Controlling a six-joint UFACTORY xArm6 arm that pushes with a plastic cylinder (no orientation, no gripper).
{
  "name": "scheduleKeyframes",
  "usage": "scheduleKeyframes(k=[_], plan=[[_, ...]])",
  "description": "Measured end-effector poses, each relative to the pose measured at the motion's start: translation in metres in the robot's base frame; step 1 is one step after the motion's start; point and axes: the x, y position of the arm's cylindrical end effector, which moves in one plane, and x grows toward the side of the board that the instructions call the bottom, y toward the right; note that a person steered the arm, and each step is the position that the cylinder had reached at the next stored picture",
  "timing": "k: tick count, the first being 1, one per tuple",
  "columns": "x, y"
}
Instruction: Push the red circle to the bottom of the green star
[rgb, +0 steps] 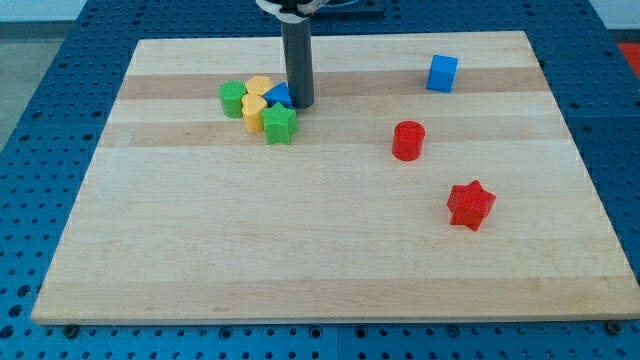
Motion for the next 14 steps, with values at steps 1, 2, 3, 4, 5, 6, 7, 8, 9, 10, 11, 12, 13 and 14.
scheduleKeyframes(k=[1,2,3,4,5,6,7,8,9,10,11,12,13,14], plan=[[0.000,0.013],[-0.012,0.055],[-0.008,0.110],[0.013,0.168],[0.045,0.214],[0.115,0.218],[0.119,0.218],[0.101,0.212],[0.090,0.186],[0.086,0.169],[0.086,0.151],[0.086,0.131],[0.086,0.113],[0.086,0.097]])
